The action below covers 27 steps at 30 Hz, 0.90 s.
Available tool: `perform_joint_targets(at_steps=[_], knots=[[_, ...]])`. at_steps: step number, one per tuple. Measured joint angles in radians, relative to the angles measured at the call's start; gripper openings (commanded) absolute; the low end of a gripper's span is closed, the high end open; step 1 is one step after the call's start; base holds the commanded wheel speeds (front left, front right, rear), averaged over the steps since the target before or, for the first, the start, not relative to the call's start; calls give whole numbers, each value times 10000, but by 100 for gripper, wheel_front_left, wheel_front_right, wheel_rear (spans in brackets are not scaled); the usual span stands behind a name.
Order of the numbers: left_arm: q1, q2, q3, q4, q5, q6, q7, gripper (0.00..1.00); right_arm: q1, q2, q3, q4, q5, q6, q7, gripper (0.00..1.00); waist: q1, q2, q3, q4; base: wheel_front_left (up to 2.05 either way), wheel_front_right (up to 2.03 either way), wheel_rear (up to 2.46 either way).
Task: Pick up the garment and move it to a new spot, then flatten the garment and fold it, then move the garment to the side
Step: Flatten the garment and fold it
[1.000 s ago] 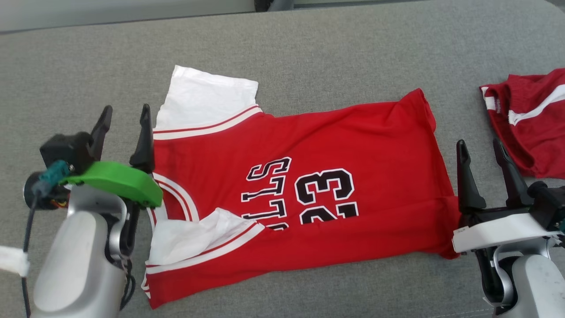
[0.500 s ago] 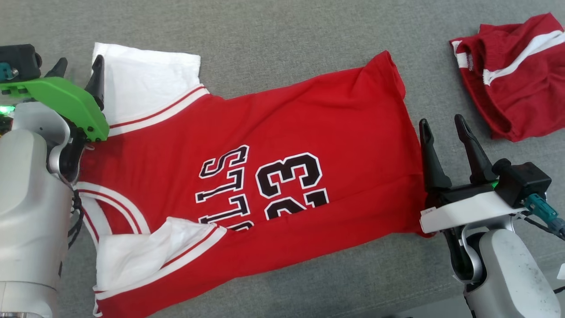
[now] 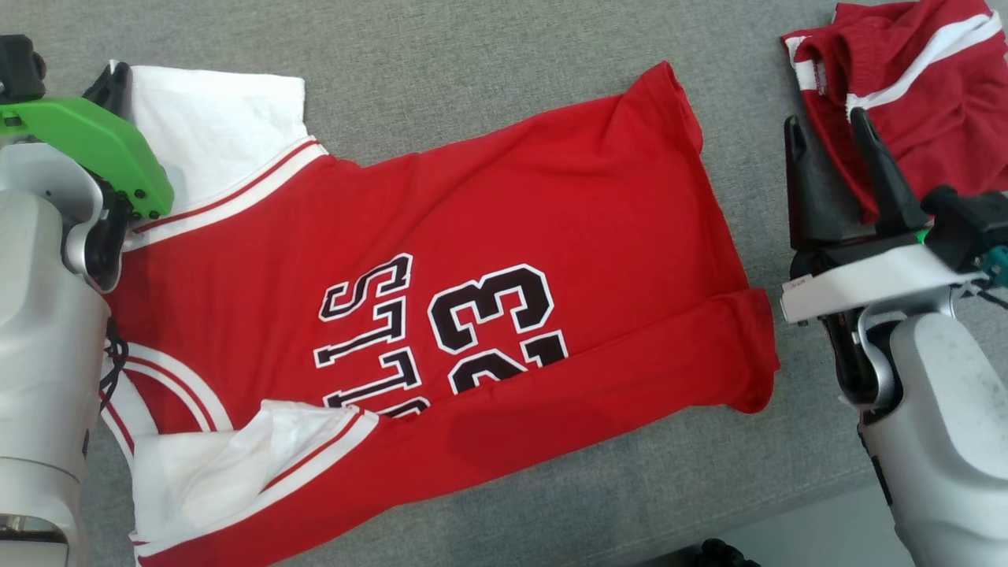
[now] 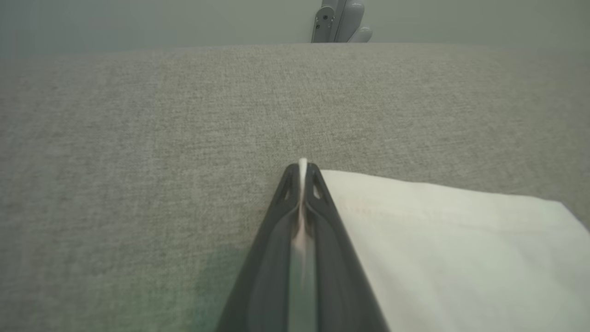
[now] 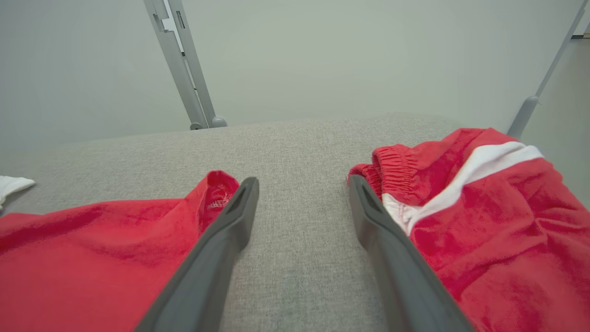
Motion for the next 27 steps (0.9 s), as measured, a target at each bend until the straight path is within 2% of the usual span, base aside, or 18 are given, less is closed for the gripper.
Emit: perform_joint_targets(at_steps=[6, 14, 15, 16, 17, 18, 23, 27], knots=[[-178, -364, -652, 176, -345, 0, -244, 0, -1641, -796, 1122, 1108, 545, 0, 477, 100, 0, 0, -66, 437, 0, 0, 0], [-364, -573, -1444, 326, -869, -13, -629, 0, -3053, -1214, 2932, 2734, 1613, 2, 1429, 100, 0, 0, -33, 987, 0, 0, 0], [-391, -575, -1532, 337, -913, -15, -656, 0, -3194, -1294, 3106, 2913, 1726, 2, 1595, 74, 0, 0, -23, 1031, 0, 0, 0], [-410, -583, -1615, 351, -986, -15, -725, 0, -3337, -1365, 3243, 3078, 1910, 2, 1787, 41, 0, 0, -14, 1070, 0, 0, 0], [-433, -596, -1718, 353, -1110, -17, -777, 0, -3489, -1463, 3400, 3225, 2080, 2, 1998, 15, 0, 0, -7, 1109, 0, 0, 0], [-442, -600, -1808, 357, -1170, -17, -848, 0, -3625, -1547, 3524, 3315, 2203, 2, 2130, 0, 0, 0, -4, 1143, 0, 0, 0], [-582, -550, -2142, 382, -1392, -17, -1243, 0, -4155, -1960, 4125, 3369, 3258, 4, 2859, 0, 0, 0, -44, 1272, 0, 0, 0], [-824, -470, -2334, 366, -1509, -17, -1601, 0, -4408, -2395, 4178, 3172, 3960, 4, 2918, 0, 0, 0, -130, 1354, 0, 0, 0]])
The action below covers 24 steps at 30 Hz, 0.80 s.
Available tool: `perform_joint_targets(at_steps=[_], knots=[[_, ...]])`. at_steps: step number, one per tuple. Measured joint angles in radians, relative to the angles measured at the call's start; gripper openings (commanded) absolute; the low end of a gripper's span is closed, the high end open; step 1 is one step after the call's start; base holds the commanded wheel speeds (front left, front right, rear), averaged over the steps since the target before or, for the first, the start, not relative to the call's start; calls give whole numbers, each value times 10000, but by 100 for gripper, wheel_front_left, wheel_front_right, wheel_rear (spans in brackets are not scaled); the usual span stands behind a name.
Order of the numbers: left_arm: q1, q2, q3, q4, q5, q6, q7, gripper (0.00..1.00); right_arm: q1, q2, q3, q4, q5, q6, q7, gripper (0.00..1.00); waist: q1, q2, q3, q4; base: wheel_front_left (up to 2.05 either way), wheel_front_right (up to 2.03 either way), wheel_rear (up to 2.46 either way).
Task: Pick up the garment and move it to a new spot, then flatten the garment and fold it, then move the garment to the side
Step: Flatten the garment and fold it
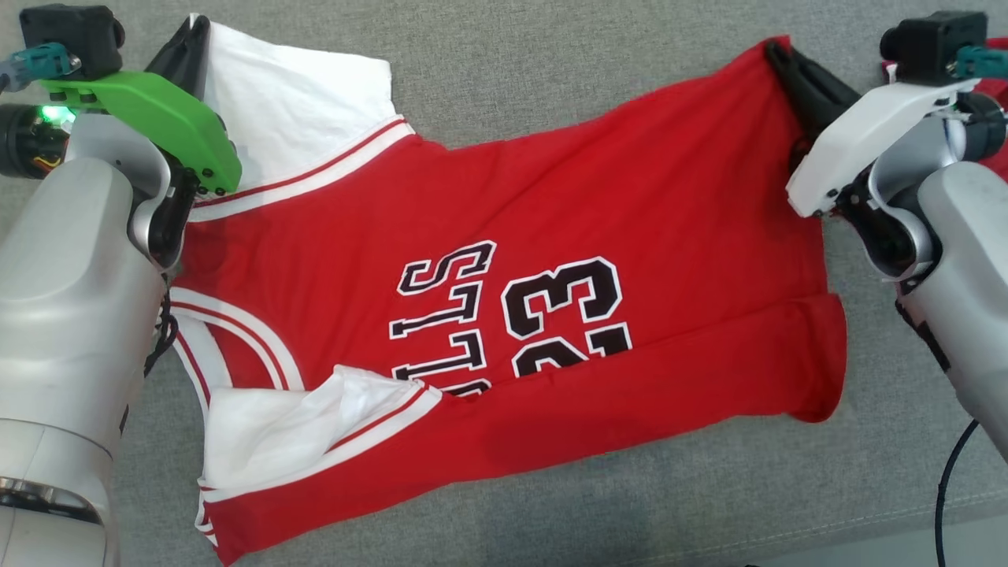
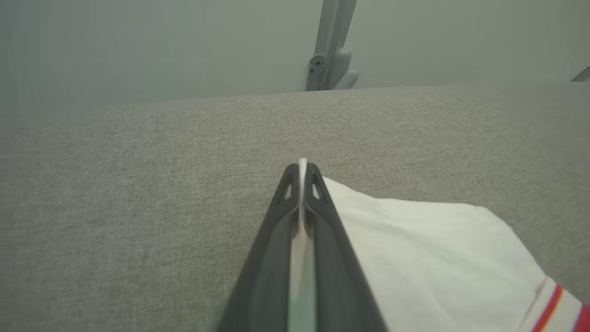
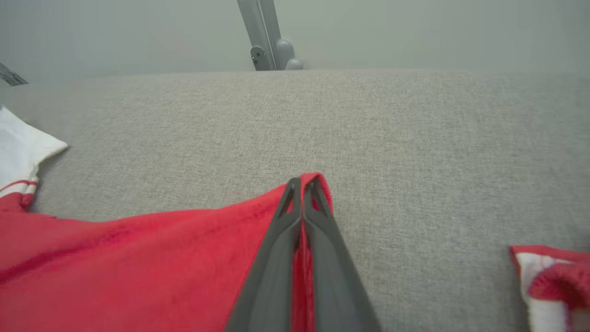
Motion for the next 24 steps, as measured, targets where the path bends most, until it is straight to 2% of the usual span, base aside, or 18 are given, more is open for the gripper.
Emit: perform_joint_targets(at_steps=[6, 13, 18, 24], knots=[[-414, 121, -130, -205, -197, -4, -623, 0, -232, -451, -107, -412, 579, 0, -472, 0, 0, 0, -146, 134, 0, 0, 0], [-494, 238, -29, -897, -635, -12, -1022, 0, -55, -619, -23, -598, 1137, -2, -495, 0, 0, 0, -262, 265, 0, 0, 0], [197, 403, 194, -2426, -1707, -12, -1126, 0, 386, -1051, -109, -1206, 1804, -2, -433, 0, 0, 0, -309, 344, 0, 0, 0], [1880, 1183, 562, -5005, -2809, -13, -1174, 0, 1572, -1785, -449, -2454, 2585, -4, -468, 0, 0, 0, -367, 496, 0, 0, 0]])
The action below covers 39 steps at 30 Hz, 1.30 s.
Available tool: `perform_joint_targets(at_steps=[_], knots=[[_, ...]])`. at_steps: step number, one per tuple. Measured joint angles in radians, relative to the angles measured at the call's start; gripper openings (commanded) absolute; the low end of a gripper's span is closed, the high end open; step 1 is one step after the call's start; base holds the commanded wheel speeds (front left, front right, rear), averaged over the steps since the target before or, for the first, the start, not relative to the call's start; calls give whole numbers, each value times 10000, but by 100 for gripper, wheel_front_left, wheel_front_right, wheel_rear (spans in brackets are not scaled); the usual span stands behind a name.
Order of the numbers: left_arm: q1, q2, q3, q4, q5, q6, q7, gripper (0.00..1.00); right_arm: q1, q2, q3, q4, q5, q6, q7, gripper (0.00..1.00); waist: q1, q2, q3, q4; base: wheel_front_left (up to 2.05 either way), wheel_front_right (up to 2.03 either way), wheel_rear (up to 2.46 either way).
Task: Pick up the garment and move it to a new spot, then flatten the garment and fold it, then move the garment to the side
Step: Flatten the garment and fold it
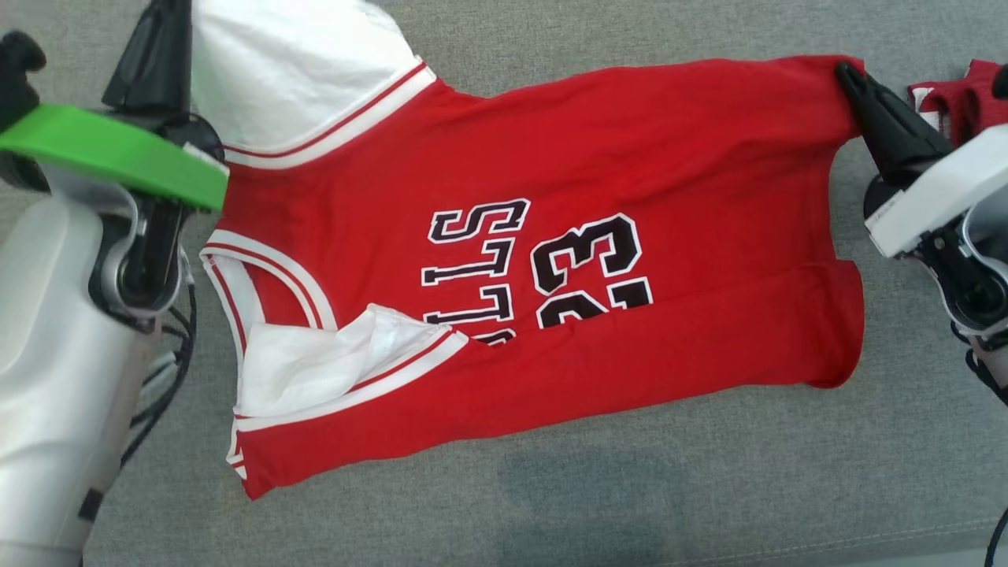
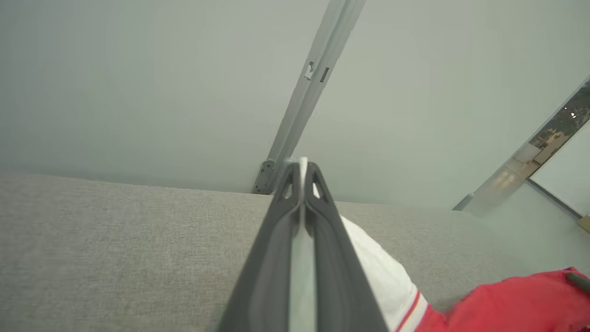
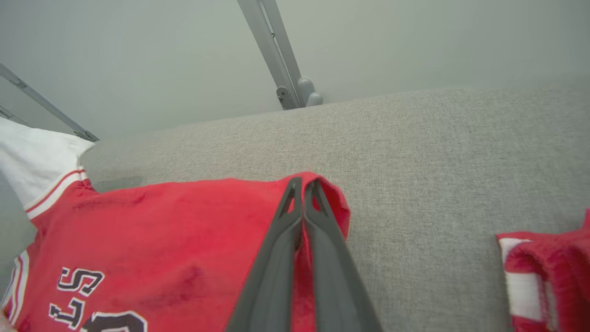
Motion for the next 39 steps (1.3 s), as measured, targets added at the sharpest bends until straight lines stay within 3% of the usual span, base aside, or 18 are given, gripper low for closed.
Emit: perform_joint_targets(at_steps=[7, 14, 20, 27, 32, 33, 34, 35, 39], knots=[[3080, 970, 721, -4165, -1574, 184, 107, 0, 1759, -382, -754, -1007, 581, 0, -176, 0, 0, 0, -45, 120, 0, 0, 0], [6473, 1981, 1001, -7607, -2326, 1149, 127, 0, 3150, -127, -1530, -1131, 717, -2, -552, 0, 0, 0, -46, 188, 0, 0, 0], [8137, 2052, 859, -8055, -2932, 1484, 128, 0, 4000, 347, -1946, -1340, 788, -2, -803, 0, 0, 0, -15, 343, 0, 0, 0], [8398, 1724, 997, -7768, -3193, 1218, -46, 0, 4976, 742, -2418, -1661, 1097, -4, -1187, 0, 0, 0, -30, 482, 0, 0, 0], [8435, 1879, 729, -7241, -3145, 1383, 347, 0, 5344, 1085, -2393, -1448, 897, -4, -1206, 0, -1, 0, -50, 485, 0, 0, 0], [8429, 1893, 635, -7070, -3106, 1448, 447, 25, 5343, 1151, -2385, -1369, 830, -4, -1221, 43, -1, 0, -58, 466, 0, 0, 0], [8416, 1847, 575, -6901, -3093, 1505, 472, 54, 5341, 1235, -2372, -1298, 763, -4, -1252, 100, -1, 0, -71, 449, 0, 0, 0], [8397, 1764, 527, -6717, -3089, 1553, 489, 100, 5334, 1319, -2382, -1214, 660, -4, -1352, 100, -1, 0, -85, 430, 0, 0, 0], [8269, 1421, 408, -6052, -2844, 1814, 301, 100, 5217, 1588, -2454, -1053, 151, -4, -1808, 100, -1, 0, -179, 381, 0, 0, 0]])
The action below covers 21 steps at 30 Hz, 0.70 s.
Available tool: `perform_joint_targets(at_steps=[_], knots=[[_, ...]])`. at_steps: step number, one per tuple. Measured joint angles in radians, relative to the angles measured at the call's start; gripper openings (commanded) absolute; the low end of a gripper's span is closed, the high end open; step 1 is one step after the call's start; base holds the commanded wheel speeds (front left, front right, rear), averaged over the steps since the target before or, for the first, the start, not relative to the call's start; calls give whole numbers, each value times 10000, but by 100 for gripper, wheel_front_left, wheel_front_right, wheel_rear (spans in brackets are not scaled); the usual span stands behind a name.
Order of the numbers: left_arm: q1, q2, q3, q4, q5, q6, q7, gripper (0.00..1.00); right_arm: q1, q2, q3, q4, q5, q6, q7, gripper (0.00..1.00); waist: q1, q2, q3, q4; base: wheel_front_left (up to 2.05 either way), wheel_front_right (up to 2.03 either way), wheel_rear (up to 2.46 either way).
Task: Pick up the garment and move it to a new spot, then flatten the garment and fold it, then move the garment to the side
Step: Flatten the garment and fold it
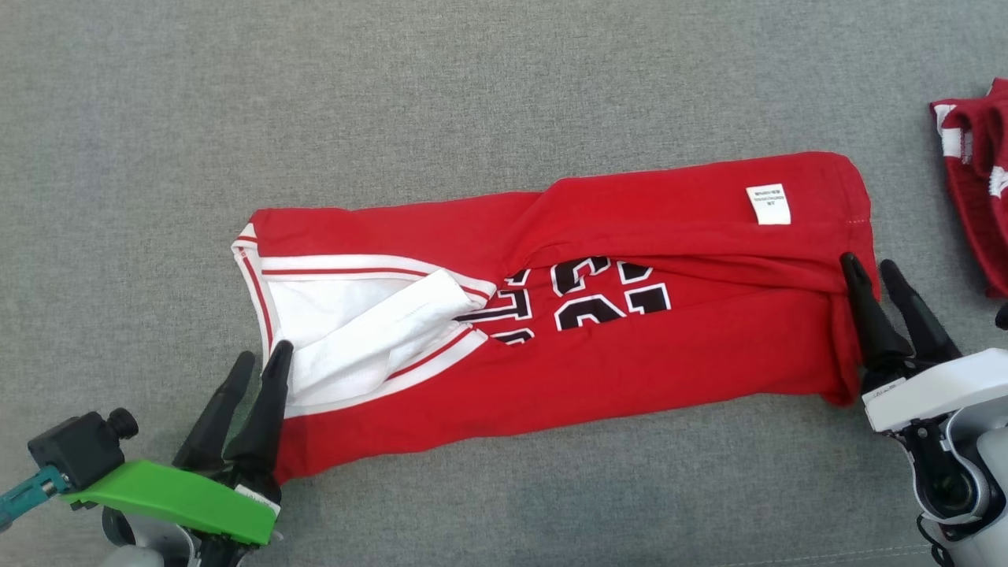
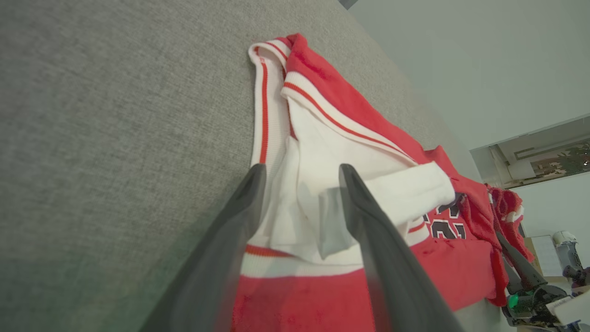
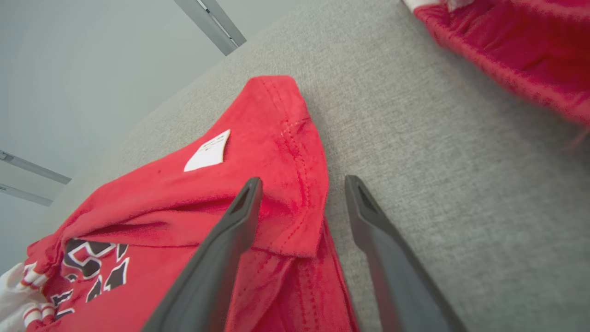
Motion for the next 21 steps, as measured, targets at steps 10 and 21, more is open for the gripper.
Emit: perform_joint_targets(at_steps=[10, 21], knots=[[-846, -1452, 1528, -186, 2874, 1126, -627, 100, -284, 1093, -2383, -479, -4151, 0, -777, 100, 0, 0, -559, 13, 0, 0, 0], [-1442, -2107, 2614, -431, 7223, 1615, -642, 100, -293, 2382, -2794, -961, -6938, 0, -788, 100, 0, 0, -1390, -45, 0, 0, 0]])
